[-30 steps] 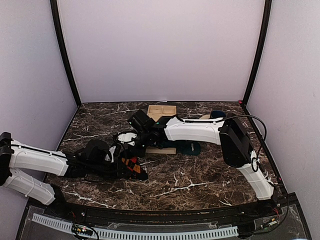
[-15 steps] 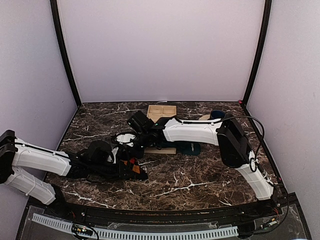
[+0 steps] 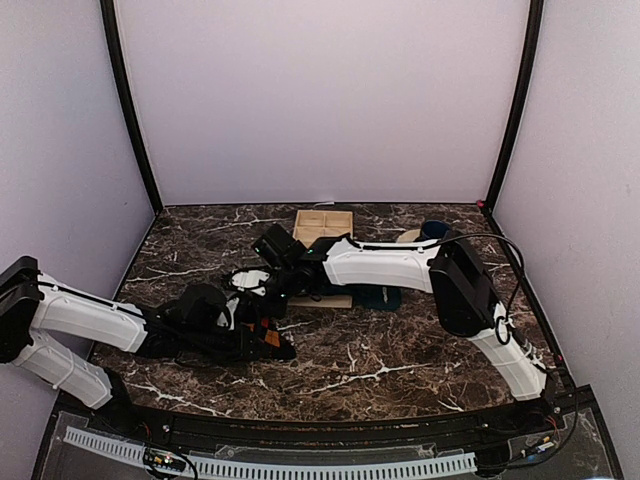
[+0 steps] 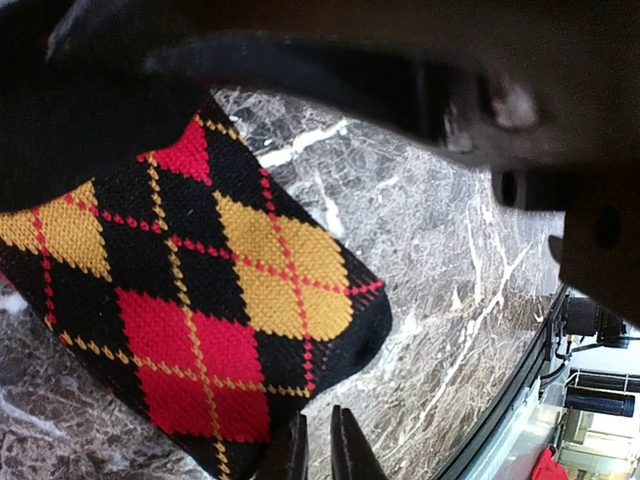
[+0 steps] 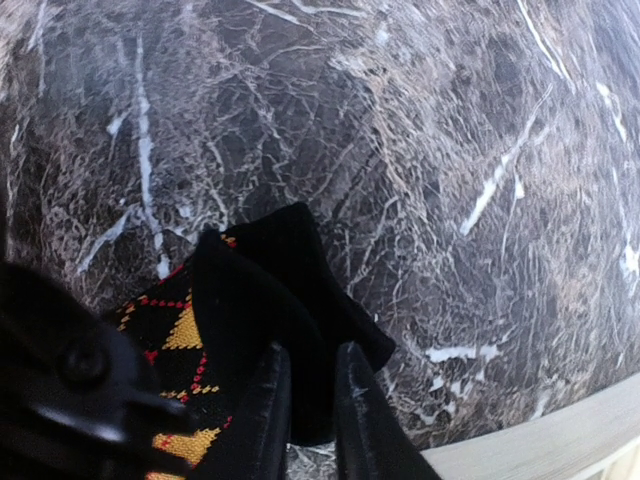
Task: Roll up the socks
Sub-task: Fold the sock at the center of the board.
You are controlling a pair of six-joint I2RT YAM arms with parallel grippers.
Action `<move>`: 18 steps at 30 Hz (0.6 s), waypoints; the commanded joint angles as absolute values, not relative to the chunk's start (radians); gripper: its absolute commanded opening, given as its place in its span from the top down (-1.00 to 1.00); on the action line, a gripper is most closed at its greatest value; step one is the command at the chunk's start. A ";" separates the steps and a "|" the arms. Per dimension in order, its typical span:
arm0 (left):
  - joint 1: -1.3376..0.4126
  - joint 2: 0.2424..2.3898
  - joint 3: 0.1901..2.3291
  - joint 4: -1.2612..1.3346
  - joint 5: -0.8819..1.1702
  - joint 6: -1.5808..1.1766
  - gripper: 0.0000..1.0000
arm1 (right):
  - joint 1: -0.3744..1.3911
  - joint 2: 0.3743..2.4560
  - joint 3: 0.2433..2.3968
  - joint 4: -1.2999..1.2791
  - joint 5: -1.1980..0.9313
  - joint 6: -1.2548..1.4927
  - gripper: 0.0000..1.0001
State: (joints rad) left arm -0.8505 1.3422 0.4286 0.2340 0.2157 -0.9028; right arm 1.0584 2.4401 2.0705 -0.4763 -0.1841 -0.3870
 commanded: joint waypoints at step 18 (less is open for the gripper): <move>-0.854 1.333 0.369 0.237 0.180 -0.929 0.77 | 1.050 2.436 2.092 -0.444 -0.144 -0.376 0.00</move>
State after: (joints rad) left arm -0.8513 1.3514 0.3950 0.2379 0.1925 -0.9199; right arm 1.0599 2.4443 2.0754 -0.4709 -0.1596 -0.3832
